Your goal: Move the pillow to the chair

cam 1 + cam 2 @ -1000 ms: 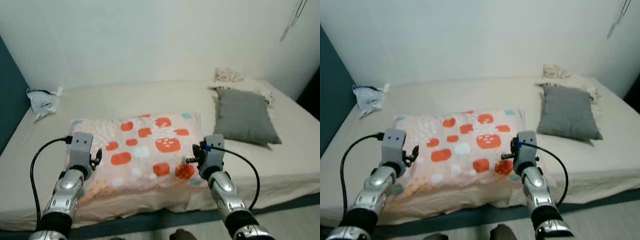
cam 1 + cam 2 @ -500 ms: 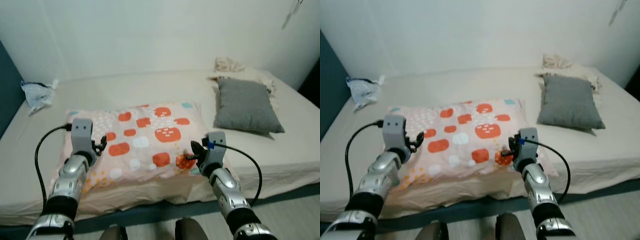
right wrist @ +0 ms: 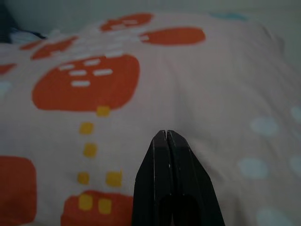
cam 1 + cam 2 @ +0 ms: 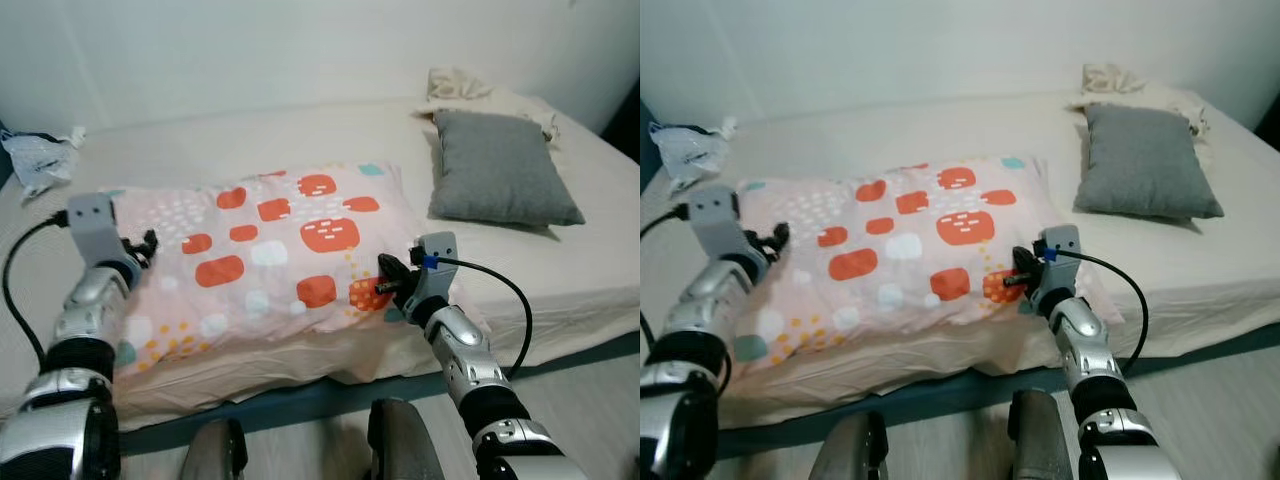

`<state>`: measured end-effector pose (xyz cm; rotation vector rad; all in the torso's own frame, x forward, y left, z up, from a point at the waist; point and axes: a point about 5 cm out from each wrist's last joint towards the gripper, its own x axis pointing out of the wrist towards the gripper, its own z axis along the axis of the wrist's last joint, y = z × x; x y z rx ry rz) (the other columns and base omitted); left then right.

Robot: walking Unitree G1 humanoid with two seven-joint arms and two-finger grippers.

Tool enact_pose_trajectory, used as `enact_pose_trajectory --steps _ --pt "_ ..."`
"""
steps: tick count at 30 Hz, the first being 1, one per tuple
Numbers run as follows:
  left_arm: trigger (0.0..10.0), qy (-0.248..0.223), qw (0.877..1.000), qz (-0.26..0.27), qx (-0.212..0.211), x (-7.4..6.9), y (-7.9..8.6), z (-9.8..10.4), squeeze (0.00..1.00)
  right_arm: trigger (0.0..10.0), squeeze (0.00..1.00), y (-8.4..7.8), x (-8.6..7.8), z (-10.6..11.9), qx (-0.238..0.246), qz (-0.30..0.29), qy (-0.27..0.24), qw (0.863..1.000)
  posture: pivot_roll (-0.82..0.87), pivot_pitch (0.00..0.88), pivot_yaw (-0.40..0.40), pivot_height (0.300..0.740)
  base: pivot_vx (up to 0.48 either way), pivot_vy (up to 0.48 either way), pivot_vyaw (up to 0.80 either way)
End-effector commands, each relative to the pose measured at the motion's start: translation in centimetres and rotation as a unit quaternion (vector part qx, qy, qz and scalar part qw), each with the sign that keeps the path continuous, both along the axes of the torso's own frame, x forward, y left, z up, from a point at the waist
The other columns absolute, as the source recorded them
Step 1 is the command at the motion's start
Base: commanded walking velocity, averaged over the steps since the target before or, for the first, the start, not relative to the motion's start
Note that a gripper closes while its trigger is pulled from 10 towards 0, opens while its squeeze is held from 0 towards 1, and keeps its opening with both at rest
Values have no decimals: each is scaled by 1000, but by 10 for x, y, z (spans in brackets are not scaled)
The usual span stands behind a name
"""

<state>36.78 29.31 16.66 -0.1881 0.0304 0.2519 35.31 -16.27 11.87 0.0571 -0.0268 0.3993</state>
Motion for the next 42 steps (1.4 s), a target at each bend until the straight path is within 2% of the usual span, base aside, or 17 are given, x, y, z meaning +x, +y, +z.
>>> enact_pose_trajectory --steps 1,5,10,13,16,17,18,19,20,24,25,27,28,33,36,40,42 --pt "10000 5 1000 6 -11 -2 13 5 0 10000 0 3 0 4 4 21 -3 1000 -63 213 -8 577 0 0 0" --pt "10000 57 998 1 -22 -5 25 -1 0 10000 0 1 0 4 11 24 2 1000 -60 230 -14 577 0 0 0" --pt "10000 64 997 4 -47 -7 30 -3 0 10000 0 -1 -1 3 12 24 6 1000 -63 245 -15 577 0 0 0" --pt "10000 88 995 -18 -51 -12 33 -11 0 10000 0 -4 -3 -1 19 23 15 999 -63 255 -16 577 0 0 0" --pt "10000 104 989 -49 -88 -18 32 -22 0 10000 0 -7 -6 -3 29 22 21 999 -68 257 -15 577 0 0 0" --pt "10000 109 988 -53 -91 -18 31 -25 153 10000 0 -7 -6 -3 30 22 22 999 -69 260 -17 577 0 0 0" --pt "10000 113 988 -55 -92 -19 31 -27 153 10000 0 -8 -7 -3 31 21 23 999 -69 260 -17 577 0 0 0" --pt "10000 119 987 -61 -90 -20 29 -30 914 10000 0 -9 -7 -3 32 21 24 999 -70 259 -15 577 0 0 0" --pt "10000 129 985 -68 -88 -21 28 -34 1000 10000 0 -9 -7 -3 32 21 24 999 -70 259 -15 577 0 0 0" --pt "10000 157 979 -102 -82 -25 19 -48 1000 10000 0 -12 -8 -3 34 17 24 999 -76 260 -7 577 0 0 0" --pt "10000 163 979 -101 -69 -26 17 -52 929 10000 0 -15 -8 -1 40 11 21 999 -83 258 -4 577 0 0 0" --pt "10000 162 980 -94 -66 -26 18 -53 929 10000 0 -17 -8 0 43 8 20 999 -83 258 -4 577 0 0 0" --pt "10000 148 984 -62 -76 -26 22 -50 0 10000 0 -21 -8 2 49 2 19 999 -83 254 -4 577 0 0 0" --pt "10000 157 984 -43 -73 -29 27 -53 0 10000 0 -30 -10 2 54 -8 22 998 -81 242 -2 577 0 0 0" --pt "10000 181 979 -74 -61 -32 22 -61 0 10000 0 -33 -10 3 55 -13 21 998 -83 233 -1 577 0 0 0" --pt "10000 238 956 -166 -45 -41 6 -83 0 10000 0 -39 -11 5 54 -24 17 998 -84 226 6 577 0 0 0" --pt "10000 238 956 -166 -45 -41 6 -83 0 10000 0 -39 -11 5 54 -24 17 998 -84 226 6 577 0 0 0"
